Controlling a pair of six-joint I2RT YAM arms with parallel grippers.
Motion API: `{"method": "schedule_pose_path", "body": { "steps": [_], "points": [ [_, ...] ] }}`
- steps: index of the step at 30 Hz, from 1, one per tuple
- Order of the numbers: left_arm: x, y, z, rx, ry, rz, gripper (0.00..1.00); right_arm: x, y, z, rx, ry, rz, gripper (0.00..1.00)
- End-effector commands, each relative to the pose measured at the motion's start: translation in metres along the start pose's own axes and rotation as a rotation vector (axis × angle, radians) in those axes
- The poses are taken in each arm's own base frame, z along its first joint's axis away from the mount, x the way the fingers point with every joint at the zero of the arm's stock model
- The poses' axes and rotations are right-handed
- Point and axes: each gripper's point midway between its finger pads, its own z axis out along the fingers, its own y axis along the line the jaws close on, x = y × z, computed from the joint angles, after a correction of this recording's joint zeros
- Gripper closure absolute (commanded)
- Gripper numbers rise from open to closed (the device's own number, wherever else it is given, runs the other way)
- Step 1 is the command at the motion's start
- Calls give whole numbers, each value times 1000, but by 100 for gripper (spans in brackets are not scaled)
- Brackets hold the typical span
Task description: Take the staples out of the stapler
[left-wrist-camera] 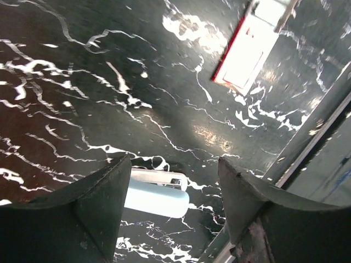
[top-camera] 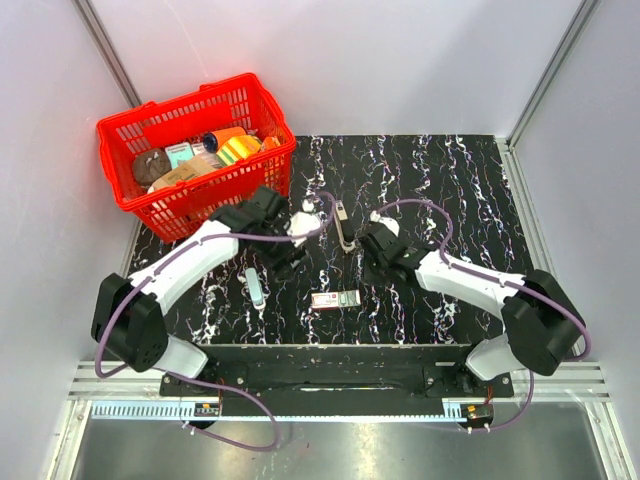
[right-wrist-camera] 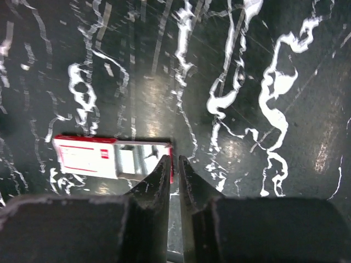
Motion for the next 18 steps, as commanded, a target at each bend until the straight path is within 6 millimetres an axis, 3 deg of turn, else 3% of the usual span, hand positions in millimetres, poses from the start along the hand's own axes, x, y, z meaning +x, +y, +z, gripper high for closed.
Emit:
{"method": "schedule_pose_path", "body": {
  "steps": [1,7,18],
  "points": [
    [8,4,24,-103,47,178,32,12,7,3,-152,54,86,84],
    [19,-4,51,-113,101,267,32,26,8,9,-259,109,188,83],
    [32,1,76,-174,139,337,32,40,-2,16,-286,119,307,81]
  ]
}}
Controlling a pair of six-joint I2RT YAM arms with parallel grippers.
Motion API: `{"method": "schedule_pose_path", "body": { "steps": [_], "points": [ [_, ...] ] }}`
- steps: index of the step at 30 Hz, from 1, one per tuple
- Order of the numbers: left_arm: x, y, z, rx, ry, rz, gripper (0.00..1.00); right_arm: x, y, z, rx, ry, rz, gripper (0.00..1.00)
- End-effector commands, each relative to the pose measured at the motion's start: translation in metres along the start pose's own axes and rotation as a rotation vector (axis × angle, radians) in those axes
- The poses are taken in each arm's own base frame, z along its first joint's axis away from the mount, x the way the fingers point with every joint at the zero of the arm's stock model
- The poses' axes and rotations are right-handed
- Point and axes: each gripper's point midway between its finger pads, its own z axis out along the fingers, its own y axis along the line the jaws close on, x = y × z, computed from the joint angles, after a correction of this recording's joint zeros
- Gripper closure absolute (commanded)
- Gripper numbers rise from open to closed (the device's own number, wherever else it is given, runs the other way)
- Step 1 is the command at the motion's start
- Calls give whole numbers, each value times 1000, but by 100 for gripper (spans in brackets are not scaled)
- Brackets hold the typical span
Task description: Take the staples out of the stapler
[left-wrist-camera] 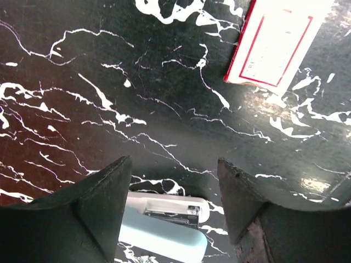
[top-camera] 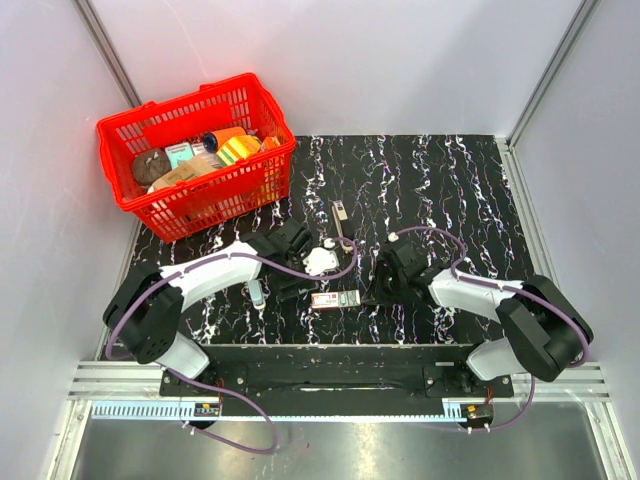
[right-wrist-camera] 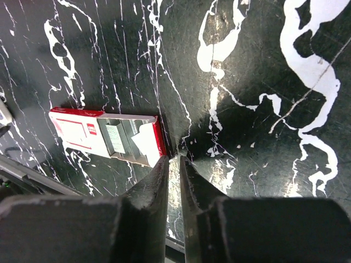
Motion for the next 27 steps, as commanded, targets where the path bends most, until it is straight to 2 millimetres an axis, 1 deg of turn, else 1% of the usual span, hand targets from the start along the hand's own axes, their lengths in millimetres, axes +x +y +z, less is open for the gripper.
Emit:
{"method": "schedule_pose_path", "body": {
  "steps": [1,3,7,8,9,18,27],
  "points": [
    [-12,12,11,-77,-18,53,32,-12,19,-4,-94,-43,40,81],
    [-9,13,13,-91,4,80,32,-11,18,-4,-100,-41,47,81],
    [-10,13,14,-91,2,82,32,-13,14,-9,-118,-62,78,80],
    [-11,12,15,-88,3,83,32,-18,18,-9,-148,-85,82,80],
    [-12,11,15,-88,1,85,32,-18,18,-10,-155,-89,87,80],
    [-15,-9,29,-61,3,117,31,-18,16,-1,-176,-66,118,80],
    [-23,-10,35,-62,-5,125,31,-15,14,7,-201,-38,152,81]
  ]
}}
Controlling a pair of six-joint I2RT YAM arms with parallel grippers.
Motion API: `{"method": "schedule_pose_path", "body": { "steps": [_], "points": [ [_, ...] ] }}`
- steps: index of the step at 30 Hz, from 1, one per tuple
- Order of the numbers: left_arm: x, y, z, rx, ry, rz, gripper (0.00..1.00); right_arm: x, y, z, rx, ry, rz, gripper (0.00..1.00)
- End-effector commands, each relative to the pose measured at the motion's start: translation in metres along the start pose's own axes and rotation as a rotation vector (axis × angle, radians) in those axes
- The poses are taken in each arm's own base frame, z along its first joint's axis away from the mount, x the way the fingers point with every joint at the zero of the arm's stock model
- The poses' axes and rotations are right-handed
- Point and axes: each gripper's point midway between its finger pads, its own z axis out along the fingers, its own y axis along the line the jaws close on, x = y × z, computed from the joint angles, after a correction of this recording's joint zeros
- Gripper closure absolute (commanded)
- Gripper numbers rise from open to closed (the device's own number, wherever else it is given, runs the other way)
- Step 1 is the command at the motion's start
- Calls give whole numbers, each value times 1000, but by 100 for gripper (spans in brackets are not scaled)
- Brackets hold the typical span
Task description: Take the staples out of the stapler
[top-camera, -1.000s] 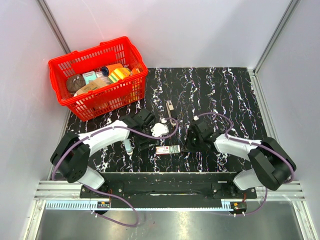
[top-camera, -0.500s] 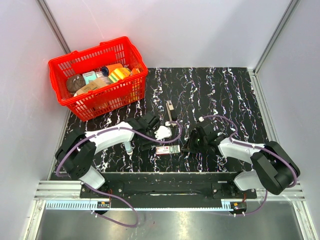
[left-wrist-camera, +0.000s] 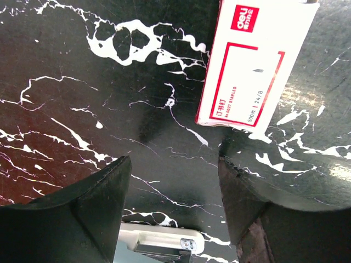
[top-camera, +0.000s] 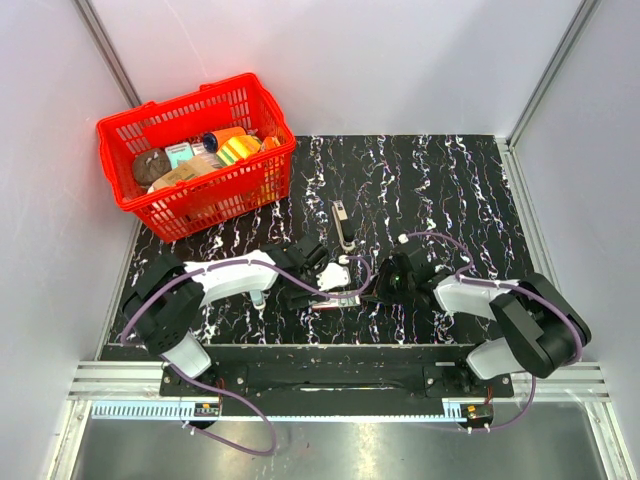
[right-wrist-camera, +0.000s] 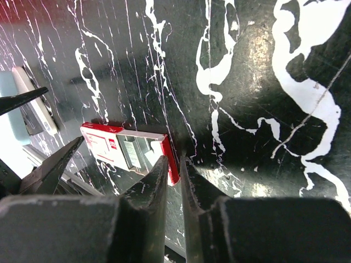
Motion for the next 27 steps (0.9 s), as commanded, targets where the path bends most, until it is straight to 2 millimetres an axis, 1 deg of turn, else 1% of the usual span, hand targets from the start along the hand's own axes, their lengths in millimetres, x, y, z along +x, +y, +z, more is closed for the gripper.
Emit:
{"method": "schedule_pose_path", "body": {
  "steps": [1,8,13,18,22,27],
  "points": [
    [-14,9,1,-42,-36,3,31,-1,8,4,-52,11,19,81],
    [-18,7,6,-32,-38,8,31,4,6,7,-62,32,30,81],
    [-22,6,9,-27,-43,14,30,5,5,8,-61,39,30,83],
    [-25,3,12,-20,-44,15,31,3,9,8,-76,36,9,84],
    [-29,4,11,-23,-51,19,30,2,12,8,-85,41,-2,85],
    [-30,3,12,-21,-49,19,30,6,14,13,-103,64,4,85]
  ]
}}
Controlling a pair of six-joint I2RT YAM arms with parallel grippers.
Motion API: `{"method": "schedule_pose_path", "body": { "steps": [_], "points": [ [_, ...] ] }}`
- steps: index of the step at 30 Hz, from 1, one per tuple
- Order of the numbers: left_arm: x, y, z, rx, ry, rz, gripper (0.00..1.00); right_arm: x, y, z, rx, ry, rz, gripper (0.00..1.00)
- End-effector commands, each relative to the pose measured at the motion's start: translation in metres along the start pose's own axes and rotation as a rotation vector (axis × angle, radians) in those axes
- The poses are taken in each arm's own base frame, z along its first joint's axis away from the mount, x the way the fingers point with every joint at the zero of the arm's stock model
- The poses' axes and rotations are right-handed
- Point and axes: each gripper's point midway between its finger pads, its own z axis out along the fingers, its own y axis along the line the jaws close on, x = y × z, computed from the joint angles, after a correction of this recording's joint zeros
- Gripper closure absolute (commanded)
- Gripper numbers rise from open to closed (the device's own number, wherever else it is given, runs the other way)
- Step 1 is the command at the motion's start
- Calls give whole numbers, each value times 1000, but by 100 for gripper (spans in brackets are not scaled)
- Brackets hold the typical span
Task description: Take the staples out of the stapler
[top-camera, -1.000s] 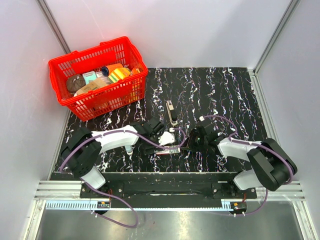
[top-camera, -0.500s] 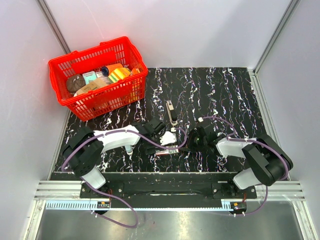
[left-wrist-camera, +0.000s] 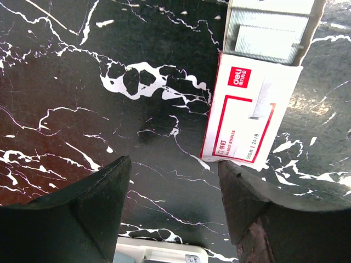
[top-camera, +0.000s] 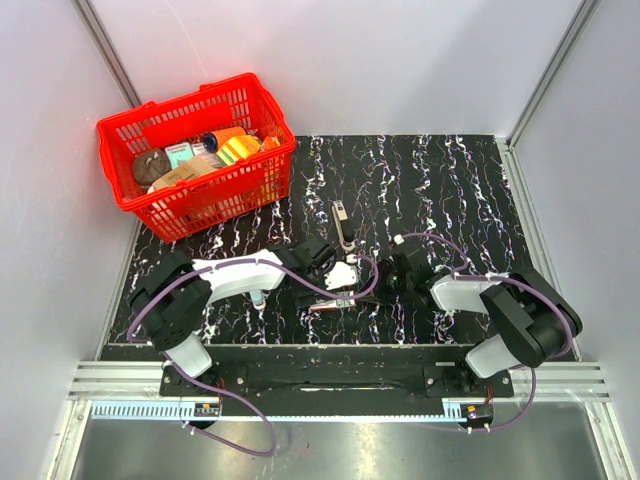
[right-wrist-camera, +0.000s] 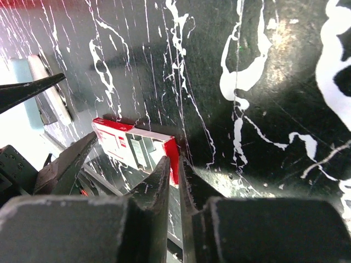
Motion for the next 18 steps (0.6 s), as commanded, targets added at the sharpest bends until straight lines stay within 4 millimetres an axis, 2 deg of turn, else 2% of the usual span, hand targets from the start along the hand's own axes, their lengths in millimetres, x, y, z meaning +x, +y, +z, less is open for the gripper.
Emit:
{"method": "schedule_pose_path", "body": {
  "steps": [1,10,18],
  "points": [
    [-9,3,5,-9,-14,-4,30,-1,8,5,-42,19,-14,85],
    [-12,3,6,-7,-17,-4,30,8,18,16,-57,46,-18,85],
    [-11,2,6,-5,-15,-1,30,24,30,27,-75,82,-23,85]
  ]
}}
